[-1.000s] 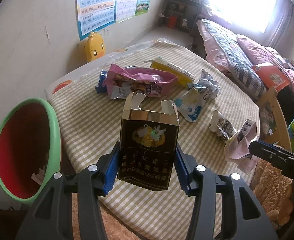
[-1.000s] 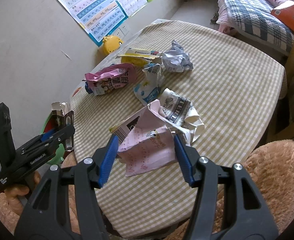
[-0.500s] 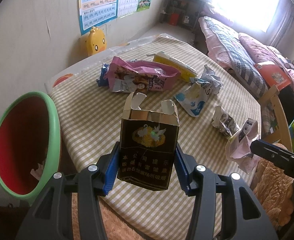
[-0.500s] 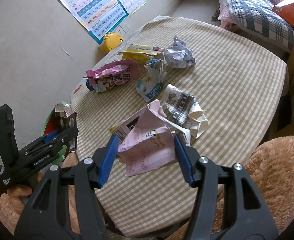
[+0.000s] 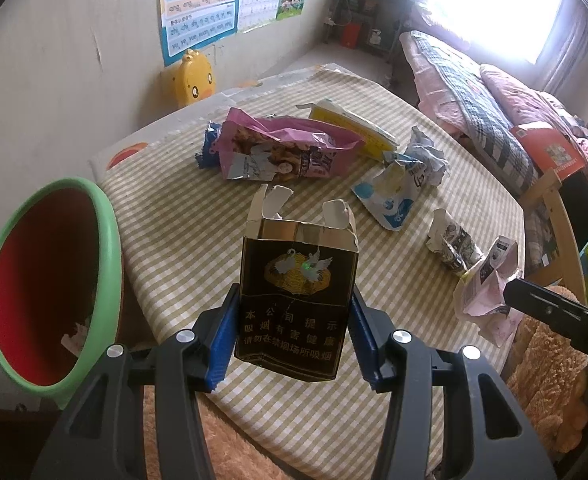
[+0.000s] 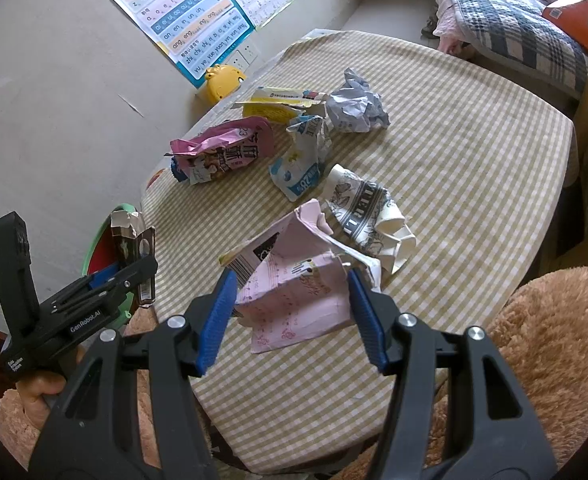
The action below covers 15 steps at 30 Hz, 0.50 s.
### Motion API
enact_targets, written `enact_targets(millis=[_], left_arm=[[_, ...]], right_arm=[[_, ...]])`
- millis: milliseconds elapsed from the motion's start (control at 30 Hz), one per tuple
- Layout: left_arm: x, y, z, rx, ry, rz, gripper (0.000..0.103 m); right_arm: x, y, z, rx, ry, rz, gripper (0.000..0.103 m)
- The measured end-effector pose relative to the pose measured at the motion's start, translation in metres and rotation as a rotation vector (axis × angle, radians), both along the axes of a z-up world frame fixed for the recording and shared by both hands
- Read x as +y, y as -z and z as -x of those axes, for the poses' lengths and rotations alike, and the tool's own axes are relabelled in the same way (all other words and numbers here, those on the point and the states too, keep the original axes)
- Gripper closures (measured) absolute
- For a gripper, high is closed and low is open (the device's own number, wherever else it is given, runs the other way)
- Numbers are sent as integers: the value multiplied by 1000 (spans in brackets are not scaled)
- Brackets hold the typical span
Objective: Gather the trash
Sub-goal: 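Carry the cigarette box and pink paper carton toward the bucket with both grippers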
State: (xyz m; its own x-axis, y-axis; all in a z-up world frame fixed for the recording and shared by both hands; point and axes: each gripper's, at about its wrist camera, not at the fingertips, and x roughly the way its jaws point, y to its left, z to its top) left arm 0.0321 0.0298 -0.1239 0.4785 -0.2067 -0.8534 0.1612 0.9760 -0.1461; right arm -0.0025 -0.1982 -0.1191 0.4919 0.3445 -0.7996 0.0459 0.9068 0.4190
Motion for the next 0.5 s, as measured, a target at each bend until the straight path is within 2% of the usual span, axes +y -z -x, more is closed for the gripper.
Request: enact_targets(millis=[500], left_arm=[[16,-5,-1,-16,-52,-1,55]], right_arm=[[17,-14,-4,-27,-40,18,48]])
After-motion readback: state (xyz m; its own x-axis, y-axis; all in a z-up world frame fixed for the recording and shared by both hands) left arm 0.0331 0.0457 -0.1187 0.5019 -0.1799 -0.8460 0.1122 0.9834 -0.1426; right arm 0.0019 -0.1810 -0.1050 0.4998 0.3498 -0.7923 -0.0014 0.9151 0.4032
